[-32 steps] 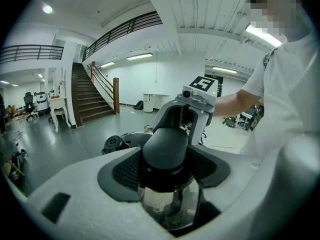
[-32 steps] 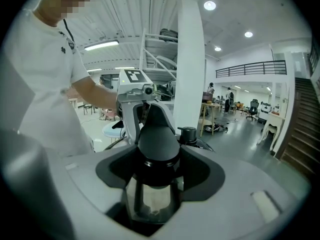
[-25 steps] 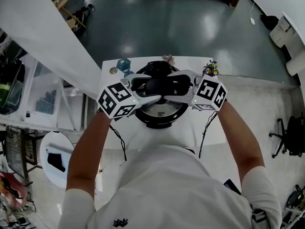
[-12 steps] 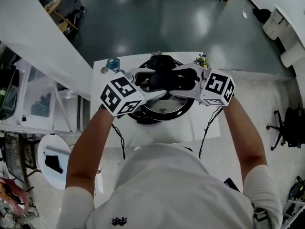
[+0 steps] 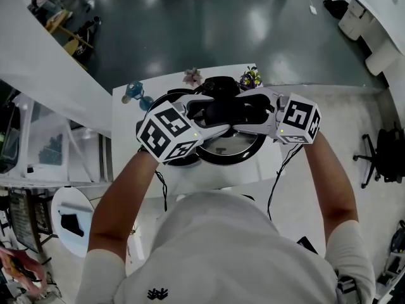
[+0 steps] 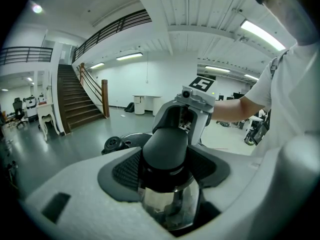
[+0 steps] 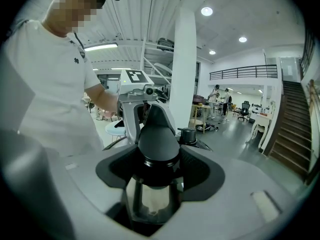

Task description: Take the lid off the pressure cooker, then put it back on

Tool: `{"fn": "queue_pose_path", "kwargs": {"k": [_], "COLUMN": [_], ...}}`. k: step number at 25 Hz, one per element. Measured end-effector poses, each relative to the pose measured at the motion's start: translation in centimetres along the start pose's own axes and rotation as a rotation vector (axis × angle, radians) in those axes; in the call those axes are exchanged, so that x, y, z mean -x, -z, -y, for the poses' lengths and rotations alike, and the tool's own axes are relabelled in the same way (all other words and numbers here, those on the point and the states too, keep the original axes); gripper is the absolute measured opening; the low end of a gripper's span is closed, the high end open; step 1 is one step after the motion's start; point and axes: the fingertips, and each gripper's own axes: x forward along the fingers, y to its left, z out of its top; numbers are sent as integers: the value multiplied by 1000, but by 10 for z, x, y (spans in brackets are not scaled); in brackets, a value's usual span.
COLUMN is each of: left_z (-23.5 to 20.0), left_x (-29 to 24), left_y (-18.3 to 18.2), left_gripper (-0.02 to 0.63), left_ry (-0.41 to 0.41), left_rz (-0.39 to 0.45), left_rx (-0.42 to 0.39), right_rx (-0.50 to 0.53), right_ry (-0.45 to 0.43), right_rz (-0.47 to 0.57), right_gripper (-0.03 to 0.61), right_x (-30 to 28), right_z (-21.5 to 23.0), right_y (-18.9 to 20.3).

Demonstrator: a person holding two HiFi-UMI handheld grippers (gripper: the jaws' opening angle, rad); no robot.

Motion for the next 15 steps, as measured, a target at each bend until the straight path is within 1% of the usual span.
{"fn": "queue_pose_path", "kwargs": {"k": [6,15], "left_z": [19,48], "left_x": [-30,-72], "left_y": [-9,-15], "left_gripper": [290,290], "left_ry": [6,11], "left_rz": [-2,-19], "left_rx": [0,16], "right_rx": [-3,-22], "right_ry": [8,-3], "right_rz": [1,9], "right_gripper": [274,273], "right_x": [31,69], "right_z": [-4,-13], "right_y": [19,52]}}
